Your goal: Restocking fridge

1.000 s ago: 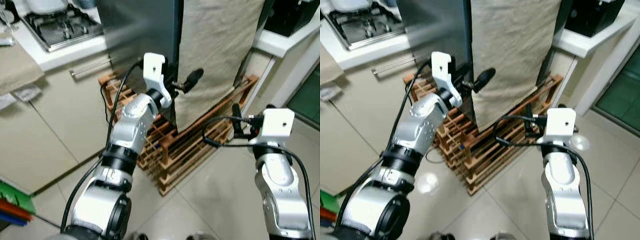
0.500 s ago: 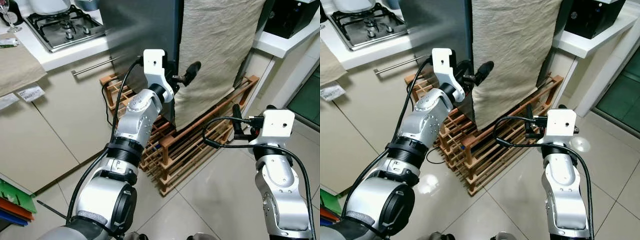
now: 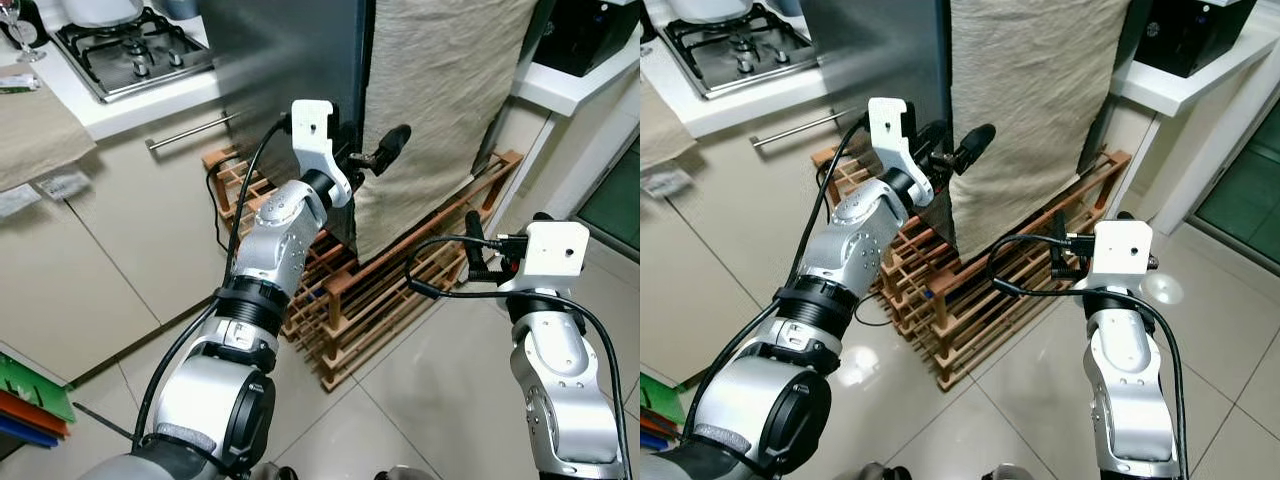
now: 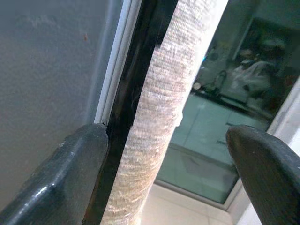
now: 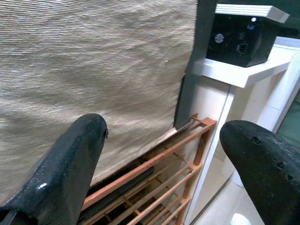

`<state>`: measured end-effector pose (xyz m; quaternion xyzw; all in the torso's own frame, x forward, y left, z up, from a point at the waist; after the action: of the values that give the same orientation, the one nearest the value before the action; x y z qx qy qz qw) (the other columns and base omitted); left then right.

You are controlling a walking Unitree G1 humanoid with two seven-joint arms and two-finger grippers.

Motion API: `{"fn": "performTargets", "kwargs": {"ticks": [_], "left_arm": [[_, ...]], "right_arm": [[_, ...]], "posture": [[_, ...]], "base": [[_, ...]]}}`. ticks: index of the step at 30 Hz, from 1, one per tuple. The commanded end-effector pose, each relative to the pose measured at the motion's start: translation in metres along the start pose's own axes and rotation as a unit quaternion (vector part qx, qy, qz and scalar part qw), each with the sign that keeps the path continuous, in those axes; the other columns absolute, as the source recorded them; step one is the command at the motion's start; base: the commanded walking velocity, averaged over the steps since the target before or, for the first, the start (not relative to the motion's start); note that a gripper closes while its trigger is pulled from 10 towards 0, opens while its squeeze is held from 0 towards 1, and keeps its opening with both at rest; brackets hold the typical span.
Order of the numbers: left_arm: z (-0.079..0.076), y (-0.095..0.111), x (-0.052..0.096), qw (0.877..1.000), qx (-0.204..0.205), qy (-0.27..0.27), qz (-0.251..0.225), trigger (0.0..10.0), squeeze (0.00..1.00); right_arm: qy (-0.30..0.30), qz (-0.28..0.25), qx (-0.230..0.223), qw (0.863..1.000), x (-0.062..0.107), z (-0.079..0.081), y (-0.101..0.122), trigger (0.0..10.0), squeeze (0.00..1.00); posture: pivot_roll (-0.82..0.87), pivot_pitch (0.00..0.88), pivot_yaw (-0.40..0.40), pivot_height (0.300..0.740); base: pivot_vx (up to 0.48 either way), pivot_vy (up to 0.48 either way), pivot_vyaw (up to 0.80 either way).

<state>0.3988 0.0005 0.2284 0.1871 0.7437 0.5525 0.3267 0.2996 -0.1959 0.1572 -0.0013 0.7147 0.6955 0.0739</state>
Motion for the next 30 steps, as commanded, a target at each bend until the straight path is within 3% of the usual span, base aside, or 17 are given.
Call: {"fn": "performTargets", "kwargs": {"ticks": [1, 5, 10, 13, 17, 19, 21, 22, 23, 24, 27, 28, 30], "left_arm": [[-0.038, 0.012, -0.01, 0.996, 0.008, -0.082, -0.031, 10.0, 0.0], [-0.057, 0.013, -0.012, 0.992, 0.0, -0.124, -0.033, 10.0, 0.0], [-0.061, 0.0, -0.016, 0.992, -0.009, -0.122, -0.003, 10.0, 0.0], [-0.062, 0.001, -0.017, 0.993, 0.005, -0.116, -0.005, 10.0, 0.0], [-0.044, 0.009, -0.007, 0.997, 0.0, -0.07, -0.021, 10.0, 0.0], [-0.029, 0.02, 0.006, 0.999, -0.005, -0.034, -0.039, 10.0, 0.0], [-0.006, 0.029, 0.029, 0.998, -0.026, 0.032, -0.053, 10.0, 0.0], [-0.006, 0.029, 0.029, 0.998, -0.026, 0.032, -0.053, 10.0, 0.0], [0.015, 0.026, 0.061, 0.992, -0.063, 0.098, -0.043, 10.0, 0.0], [0.021, 0.023, 0.073, 0.989, -0.078, 0.119, -0.035, 10.0, 0.0], [0.03, 0.007, 0.107, 0.981, -0.122, 0.153, 0.002, 10.0, 0.0], [0.03, 0.007, 0.107, 0.981, -0.122, 0.153, 0.002, 10.0, 0.0], [0.03, -0.001, 0.125, 0.973, -0.16, 0.164, 0.025, 10.0, 0.0]], "right_arm": [[-0.002, -0.007, -0.001, 1.0, 0.001, 0.0, 0.004, 10.0, 0.54], [-0.003, -0.006, -0.002, 1.0, 0.002, 0.0, 0.003, 10.0, 0.55], [-0.003, -0.005, -0.002, 1.0, 0.002, 0.001, 0.003, 10.0, 0.55], [-0.005, -0.007, -0.003, 1.0, 0.002, 0.002, 0.003, 10.0, 0.54], [-0.012, -0.016, -0.005, 1.0, 0.003, 0.001, 0.008, 10.0, 0.54], [-0.017, -0.027, -0.005, 0.999, 0.004, -0.001, 0.014, 10.0, 0.54], [-0.023, -0.039, -0.002, 0.999, 0.006, -0.004, 0.019, 10.0, 0.55], [-0.023, -0.039, -0.002, 0.999, 0.006, -0.004, 0.019, 10.0, 0.55], [-0.03, -0.054, 0.001, 0.998, 0.011, -0.007, 0.026, 10.0, 0.56], [-0.032, -0.059, 0.001, 0.998, 0.012, -0.007, 0.028, 10.0, 0.56], [-0.037, -0.09, 0.009, 0.995, 0.023, -0.006, 0.038, 10.0, 0.56], [-0.037, -0.09, 0.009, 0.995, 0.023, -0.006, 0.038, 10.0, 0.56], [-0.036, -0.113, 0.012, 0.993, 0.031, -0.003, 0.044, 10.0, 0.56]], "posture": [[-0.25, 0.06, 0.078, 0.74], [-0.25, 0.062, 0.079, 0.74], [-0.25, 0.066, 0.085, 0.74], [-0.26, 0.069, 0.094, 0.74], [-0.26, 0.072, 0.099, 0.74], [-0.26, 0.075, 0.1, 0.74], [-0.25, 0.072, 0.099, 0.74], [-0.25, 0.072, 0.099, 0.74], [-0.23, 0.062, 0.091, 0.74], [-0.23, 0.06, 0.088, 0.74], [-0.2, 0.052, 0.071, 0.74], [-0.2, 0.052, 0.071, 0.74], [-0.19, 0.052, 0.063, 0.74]], "base": [[0.0, 0.0, 0.0], [0.0, 0.0, 0.0], [0.0, 0.0, 0.0], [0.0, 0.0, 0.0], [0.0, 0.0, 0.0], [0.0, 0.0, 0.0], [0.0, 0.0, 0.0], [0.0, 0.0, 0.0], [0.0, 0.0, 0.0], [0.0, 0.0, 0.0], [0.0, 0.0, 0.0], [0.0, 0.0, 0.0], [0.0, 0.0, 0.0]]}}
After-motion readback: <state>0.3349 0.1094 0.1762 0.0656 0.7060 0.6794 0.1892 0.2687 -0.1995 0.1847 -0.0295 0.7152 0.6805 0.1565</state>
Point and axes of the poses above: a point about 5 cm out from each wrist's last joint towards the gripper, its own x axis pointing back from the gripper into the wrist, its own y axis along the axis of the wrist's last joint, z = x × y, the point moved 4 cm from there along -x, pointing out of the wrist towards the gripper, and after that the axes turned 6 degrees about -x, right-handed, at the moved point
